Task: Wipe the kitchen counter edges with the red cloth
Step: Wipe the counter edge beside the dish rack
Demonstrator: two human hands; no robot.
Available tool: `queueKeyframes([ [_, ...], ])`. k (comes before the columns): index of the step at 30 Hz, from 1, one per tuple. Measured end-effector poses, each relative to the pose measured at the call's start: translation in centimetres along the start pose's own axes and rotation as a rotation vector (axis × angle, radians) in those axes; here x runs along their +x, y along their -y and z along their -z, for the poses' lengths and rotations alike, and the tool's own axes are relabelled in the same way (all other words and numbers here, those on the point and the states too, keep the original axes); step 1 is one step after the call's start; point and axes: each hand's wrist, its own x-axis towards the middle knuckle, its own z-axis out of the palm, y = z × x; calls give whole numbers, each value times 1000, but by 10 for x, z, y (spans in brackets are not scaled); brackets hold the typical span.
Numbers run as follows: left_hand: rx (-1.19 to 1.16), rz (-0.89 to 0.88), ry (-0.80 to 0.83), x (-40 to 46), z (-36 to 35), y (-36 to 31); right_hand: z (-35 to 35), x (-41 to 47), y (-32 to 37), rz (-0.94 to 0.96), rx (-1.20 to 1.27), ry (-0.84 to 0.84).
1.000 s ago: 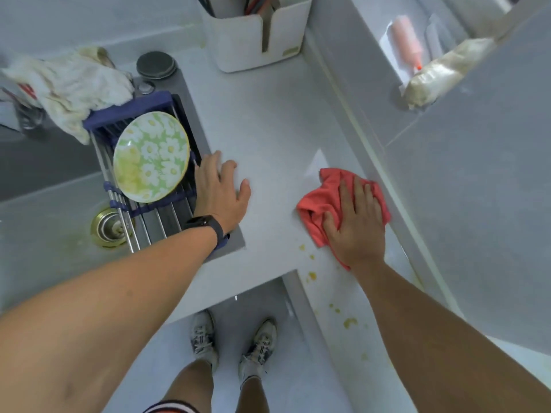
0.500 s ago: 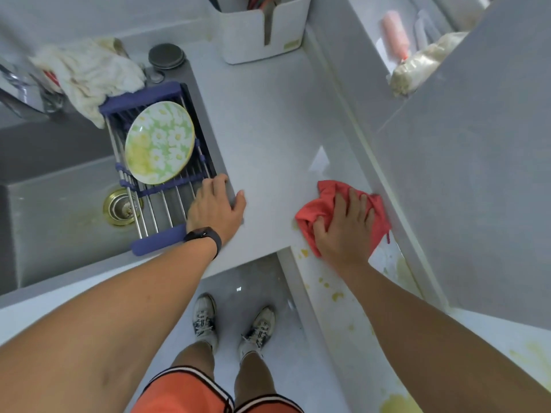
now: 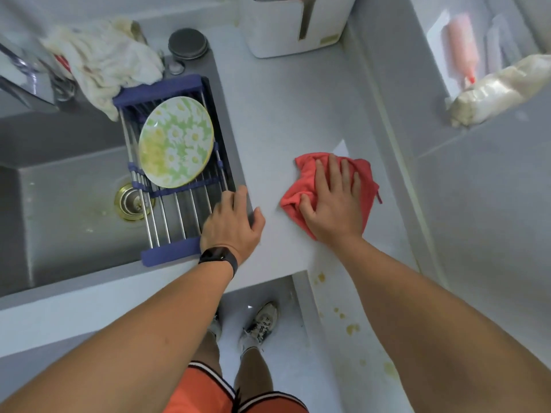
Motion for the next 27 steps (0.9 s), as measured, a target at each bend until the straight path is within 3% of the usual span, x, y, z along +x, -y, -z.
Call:
queueKeyframes([
  [7,17,-29,-66,3,-8,4,2,91,11,82,-4,-20],
  [14,16,-19,-79,1,-8,4,-1,98,15,75,22,-43],
  [27,-36,-16,-44,-2,4,-2,-10,-94,25,-20,74,-43],
])
